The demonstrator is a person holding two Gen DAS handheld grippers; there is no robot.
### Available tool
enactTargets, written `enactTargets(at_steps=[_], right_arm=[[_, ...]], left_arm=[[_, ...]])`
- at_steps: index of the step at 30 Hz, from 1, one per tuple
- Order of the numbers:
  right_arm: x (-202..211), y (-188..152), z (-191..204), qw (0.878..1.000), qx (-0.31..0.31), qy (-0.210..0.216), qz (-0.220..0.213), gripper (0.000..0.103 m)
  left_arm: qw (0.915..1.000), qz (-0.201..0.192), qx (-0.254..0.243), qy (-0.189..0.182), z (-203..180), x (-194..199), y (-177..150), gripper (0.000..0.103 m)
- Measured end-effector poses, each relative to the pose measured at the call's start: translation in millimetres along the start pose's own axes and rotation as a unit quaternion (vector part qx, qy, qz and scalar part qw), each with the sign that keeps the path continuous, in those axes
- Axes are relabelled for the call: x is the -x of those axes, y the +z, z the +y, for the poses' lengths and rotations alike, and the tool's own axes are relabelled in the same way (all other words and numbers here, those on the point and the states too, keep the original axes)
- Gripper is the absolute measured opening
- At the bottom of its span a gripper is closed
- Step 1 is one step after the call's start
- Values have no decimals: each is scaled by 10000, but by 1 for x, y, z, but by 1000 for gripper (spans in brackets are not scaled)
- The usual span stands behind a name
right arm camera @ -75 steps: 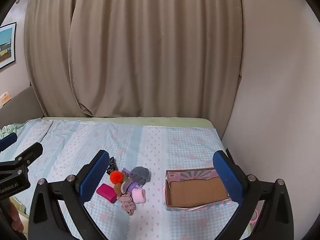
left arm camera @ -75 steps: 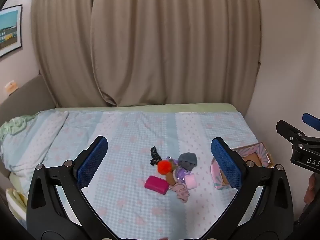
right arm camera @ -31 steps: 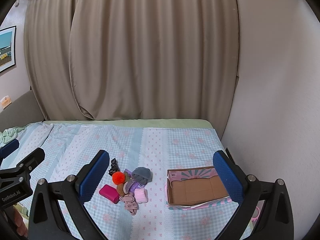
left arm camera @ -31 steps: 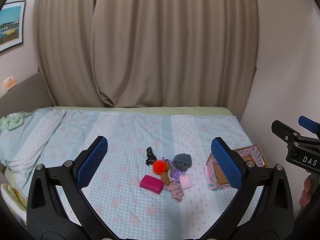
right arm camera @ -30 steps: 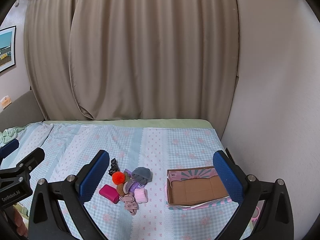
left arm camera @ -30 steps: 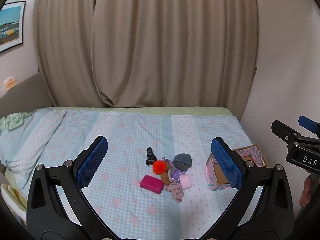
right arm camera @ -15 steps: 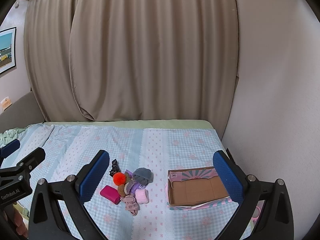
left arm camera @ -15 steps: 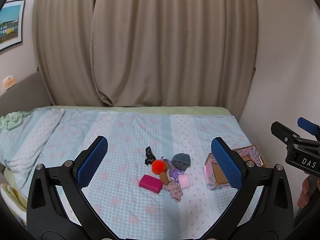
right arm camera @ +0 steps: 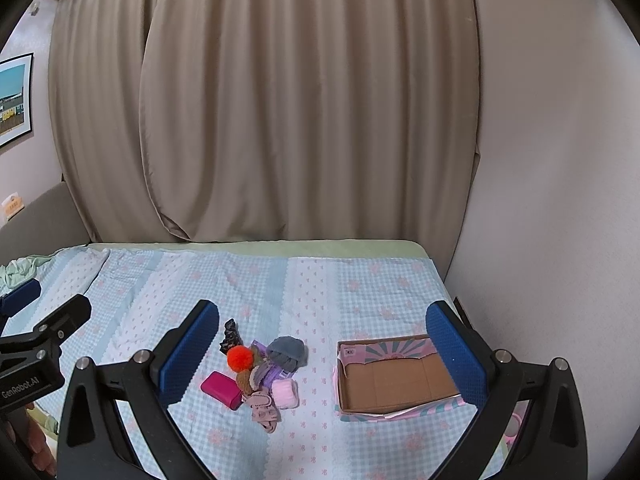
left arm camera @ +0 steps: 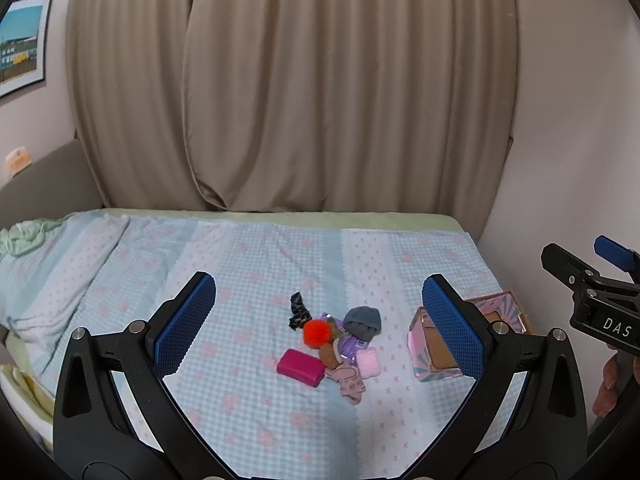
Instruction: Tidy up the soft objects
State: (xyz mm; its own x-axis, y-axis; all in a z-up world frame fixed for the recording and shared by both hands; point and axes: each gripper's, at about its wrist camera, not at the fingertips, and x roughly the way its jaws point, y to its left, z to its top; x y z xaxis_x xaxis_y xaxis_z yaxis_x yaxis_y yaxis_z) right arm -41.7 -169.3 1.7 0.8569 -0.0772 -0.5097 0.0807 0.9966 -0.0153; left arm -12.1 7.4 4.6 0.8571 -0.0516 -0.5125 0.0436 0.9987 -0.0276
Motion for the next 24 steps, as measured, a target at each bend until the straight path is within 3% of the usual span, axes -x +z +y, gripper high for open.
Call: enactTargets(at_steps=[24], right_arm=[[-4,-2,4,10000,37,16,9,103]], left_arm=[[10000,7,93,21,7,-4,1,102]])
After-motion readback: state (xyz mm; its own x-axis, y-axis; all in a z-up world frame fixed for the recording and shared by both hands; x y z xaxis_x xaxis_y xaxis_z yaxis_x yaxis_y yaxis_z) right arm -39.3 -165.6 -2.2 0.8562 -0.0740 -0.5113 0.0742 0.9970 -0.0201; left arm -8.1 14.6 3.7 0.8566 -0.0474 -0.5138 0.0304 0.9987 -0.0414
